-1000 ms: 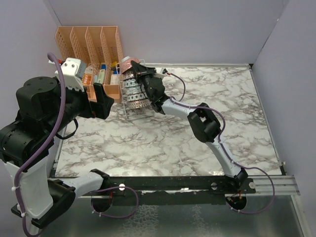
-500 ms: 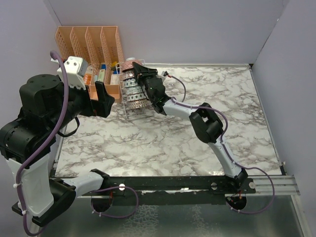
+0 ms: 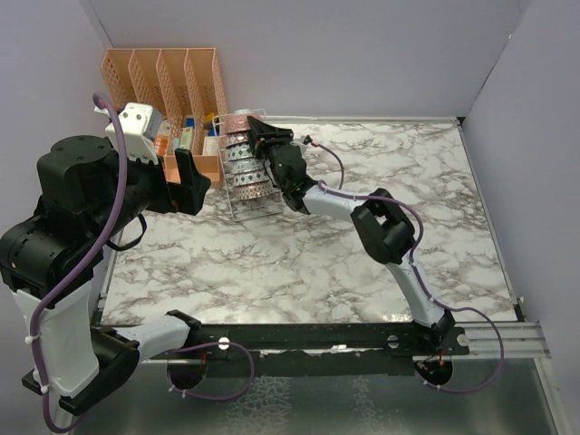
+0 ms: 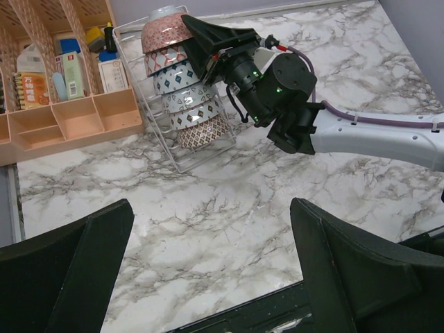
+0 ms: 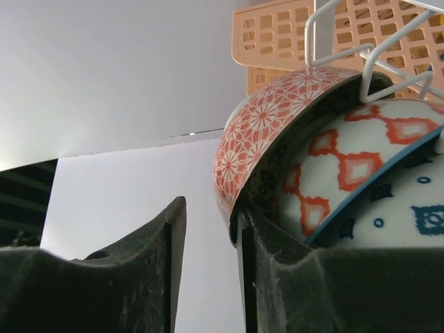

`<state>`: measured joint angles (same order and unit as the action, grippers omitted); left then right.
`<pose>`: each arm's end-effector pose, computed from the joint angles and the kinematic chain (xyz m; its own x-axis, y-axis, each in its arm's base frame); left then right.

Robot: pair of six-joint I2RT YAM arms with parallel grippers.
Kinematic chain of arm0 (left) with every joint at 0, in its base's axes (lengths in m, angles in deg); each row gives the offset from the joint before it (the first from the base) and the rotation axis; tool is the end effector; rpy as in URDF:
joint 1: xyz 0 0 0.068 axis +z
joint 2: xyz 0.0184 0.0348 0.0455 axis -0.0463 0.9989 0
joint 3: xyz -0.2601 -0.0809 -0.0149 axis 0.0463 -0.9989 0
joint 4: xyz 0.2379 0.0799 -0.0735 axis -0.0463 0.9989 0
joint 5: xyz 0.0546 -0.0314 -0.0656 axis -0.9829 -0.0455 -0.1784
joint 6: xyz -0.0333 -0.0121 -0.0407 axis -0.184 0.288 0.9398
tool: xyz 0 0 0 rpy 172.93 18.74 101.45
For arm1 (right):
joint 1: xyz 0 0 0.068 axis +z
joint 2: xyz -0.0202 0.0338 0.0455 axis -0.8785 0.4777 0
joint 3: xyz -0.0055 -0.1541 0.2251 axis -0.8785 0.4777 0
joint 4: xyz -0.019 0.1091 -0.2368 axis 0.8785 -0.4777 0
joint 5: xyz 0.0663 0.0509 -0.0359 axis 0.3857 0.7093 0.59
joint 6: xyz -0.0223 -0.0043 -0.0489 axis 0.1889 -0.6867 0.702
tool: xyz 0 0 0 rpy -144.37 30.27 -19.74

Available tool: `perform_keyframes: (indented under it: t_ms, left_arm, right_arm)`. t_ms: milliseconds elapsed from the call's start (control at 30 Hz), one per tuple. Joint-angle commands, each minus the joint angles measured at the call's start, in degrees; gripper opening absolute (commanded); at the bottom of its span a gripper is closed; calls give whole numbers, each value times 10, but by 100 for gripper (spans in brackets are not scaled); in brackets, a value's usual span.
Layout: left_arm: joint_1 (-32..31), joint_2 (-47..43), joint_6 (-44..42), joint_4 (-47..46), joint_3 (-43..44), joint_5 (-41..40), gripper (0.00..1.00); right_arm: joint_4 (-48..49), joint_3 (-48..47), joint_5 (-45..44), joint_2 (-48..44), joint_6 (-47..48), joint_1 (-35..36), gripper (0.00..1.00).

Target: Load the bowls into the dish rack

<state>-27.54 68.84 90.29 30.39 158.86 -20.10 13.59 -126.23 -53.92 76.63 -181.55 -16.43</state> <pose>0.0799 -0.0351 0.5576 -0.3823 -0.0481 -0.9228 0.3059 0.9357 -0.1755 0.3982 0.3779 0.2297 -0.3740 0.8842 0.2797 -0.0344 -0.3146 0.9486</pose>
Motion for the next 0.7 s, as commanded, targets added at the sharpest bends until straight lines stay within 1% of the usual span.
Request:
perform_keyframes:
  t_ms: [0, 200, 367, 500, 667]
  left_arm:
    - [-3, 1, -6, -3, 5, -10, 99]
    - [-3, 4, -5, -3, 10, -8, 99]
    - [-4, 7, -2, -3, 12, -6, 99]
    - [-3, 10, 2, -4, 16, -3, 99]
    - [-3, 12, 2, -5, 19, -2, 99]
  right_arm:
    - [33, 14, 14, -48, -29, 4, 37]
    - [6, 31, 33, -62, -53, 4, 39]
    - [-21, 73, 40, -92, -77, 4, 40]
    - [-54, 102, 47, -113, -101, 3, 45]
    - [-81, 81, 77, -100, -114, 1, 47]
